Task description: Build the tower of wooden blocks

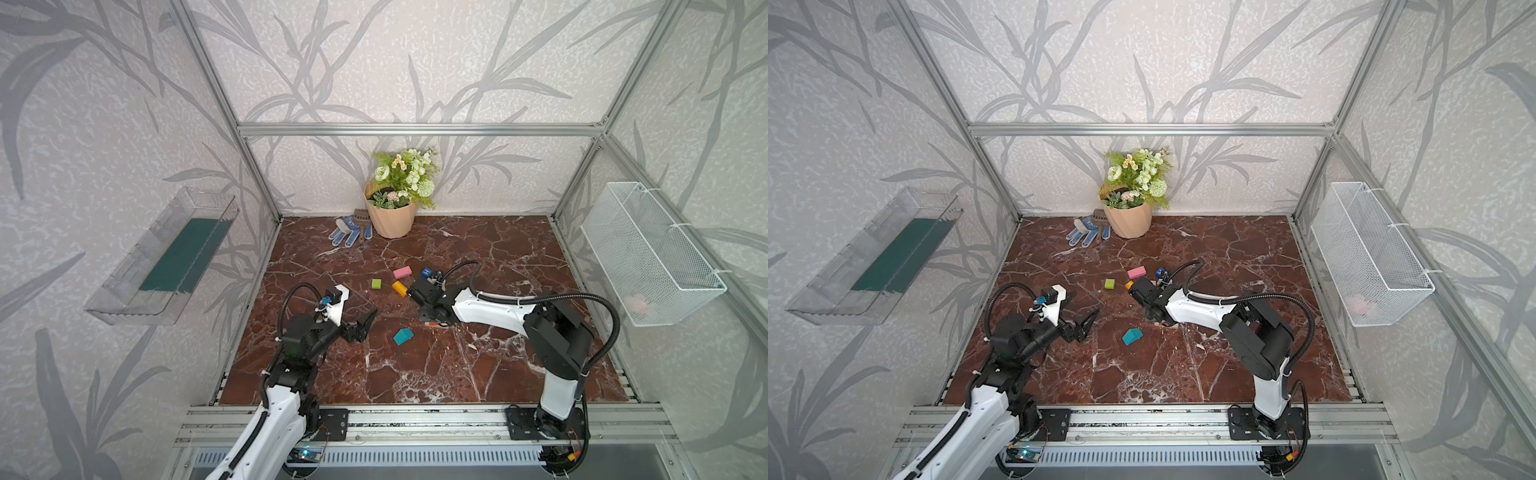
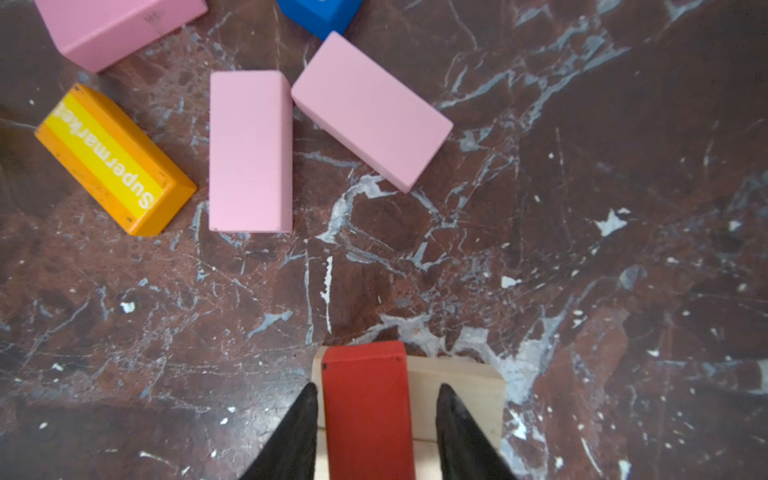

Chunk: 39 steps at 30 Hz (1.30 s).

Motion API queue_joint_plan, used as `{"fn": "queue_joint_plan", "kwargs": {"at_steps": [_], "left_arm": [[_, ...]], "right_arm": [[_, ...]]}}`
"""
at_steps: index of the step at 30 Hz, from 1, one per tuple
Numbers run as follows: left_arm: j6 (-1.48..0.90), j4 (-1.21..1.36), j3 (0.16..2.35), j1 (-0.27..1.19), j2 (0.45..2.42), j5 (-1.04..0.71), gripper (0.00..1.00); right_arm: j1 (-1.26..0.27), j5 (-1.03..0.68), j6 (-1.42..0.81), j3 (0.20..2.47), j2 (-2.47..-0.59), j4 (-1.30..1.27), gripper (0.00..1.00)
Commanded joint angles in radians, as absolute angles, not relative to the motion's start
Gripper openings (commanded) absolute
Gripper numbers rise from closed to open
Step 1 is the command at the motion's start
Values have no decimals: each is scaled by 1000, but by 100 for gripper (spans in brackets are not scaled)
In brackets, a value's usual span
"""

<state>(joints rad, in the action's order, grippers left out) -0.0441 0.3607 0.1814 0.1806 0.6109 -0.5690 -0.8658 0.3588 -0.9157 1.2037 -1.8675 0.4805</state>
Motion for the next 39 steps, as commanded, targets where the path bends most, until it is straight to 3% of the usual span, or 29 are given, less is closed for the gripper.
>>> {"fn": "queue_joint_plan", "kwargs": {"at_steps": [1, 8, 16, 39], "left_arm": [[-34, 387, 171, 183, 600, -575, 99], [-34, 387, 172, 183, 599, -577, 99], [-34, 387, 172, 183, 600, -577, 99], [-34, 387, 171, 183, 601, -573, 99]], "right_arm": [[-862, 379, -920, 1188, -1835, 490, 46], [-861, 362, -925, 1192, -1869, 480, 45], [-857, 370, -939, 1189, -1868, 486, 35], [-860, 341, -933, 1186, -1873, 461, 34]]}}
